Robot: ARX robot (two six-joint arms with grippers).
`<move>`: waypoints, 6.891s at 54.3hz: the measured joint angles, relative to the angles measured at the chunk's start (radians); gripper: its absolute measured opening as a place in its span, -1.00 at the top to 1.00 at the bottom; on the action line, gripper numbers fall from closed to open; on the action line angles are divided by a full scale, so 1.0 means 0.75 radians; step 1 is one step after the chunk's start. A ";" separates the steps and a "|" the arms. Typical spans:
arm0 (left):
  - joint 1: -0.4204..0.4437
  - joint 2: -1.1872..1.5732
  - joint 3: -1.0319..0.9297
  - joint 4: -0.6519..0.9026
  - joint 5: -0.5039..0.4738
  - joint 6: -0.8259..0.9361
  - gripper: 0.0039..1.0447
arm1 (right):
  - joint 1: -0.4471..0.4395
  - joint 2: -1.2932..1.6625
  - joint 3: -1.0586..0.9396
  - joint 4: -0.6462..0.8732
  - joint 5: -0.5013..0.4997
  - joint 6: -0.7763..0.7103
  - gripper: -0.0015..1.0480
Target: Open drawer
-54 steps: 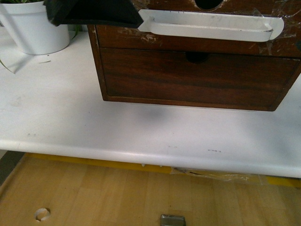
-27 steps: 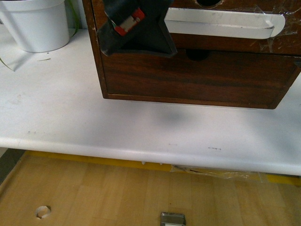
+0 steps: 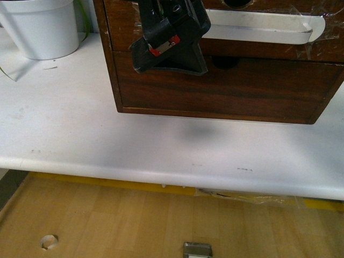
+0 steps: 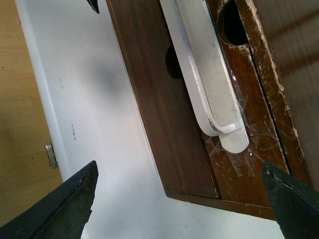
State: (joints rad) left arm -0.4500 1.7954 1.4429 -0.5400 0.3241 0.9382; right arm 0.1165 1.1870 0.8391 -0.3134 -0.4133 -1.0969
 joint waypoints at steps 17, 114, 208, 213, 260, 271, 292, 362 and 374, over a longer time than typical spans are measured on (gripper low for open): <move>0.000 0.005 0.004 -0.031 0.050 0.035 -0.89 | 0.081 0.078 -0.014 0.083 0.063 -0.001 -0.83; -0.050 0.013 -0.020 -0.033 0.068 0.073 -0.89 | 0.165 0.407 0.136 0.090 0.139 0.010 -0.83; 0.070 -0.651 -0.643 0.613 0.139 -0.229 -0.89 | -0.001 -0.136 -0.220 0.287 -0.219 0.246 -0.83; 0.102 -0.774 -0.768 0.794 0.092 -0.372 -0.89 | -0.071 -0.259 -0.300 0.374 -0.292 0.418 -0.83; 0.348 -1.718 -1.633 0.939 -1.071 -1.291 -0.89 | -0.510 -1.113 -0.904 0.509 -0.188 1.420 -0.83; 0.485 -1.774 -1.705 1.087 -0.683 -1.285 -0.60 | -0.416 -1.172 -0.958 0.629 0.134 1.460 -0.60; 0.597 -1.962 -1.831 1.061 -0.434 -1.262 0.81 | -0.161 -1.341 -1.047 0.590 0.547 1.460 0.80; 0.597 -2.389 -1.908 0.722 -0.432 -1.258 -0.34 | -0.159 -1.577 -1.109 0.414 0.546 1.458 -0.28; 0.597 -2.389 -1.908 0.722 -0.432 -1.257 -0.90 | -0.159 -1.577 -1.109 0.414 0.546 1.459 -0.84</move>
State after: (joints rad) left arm -0.0025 0.0040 0.0116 0.0013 -0.0002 -0.0044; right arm -0.0029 0.0040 0.0071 -0.0029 -0.0036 -0.0025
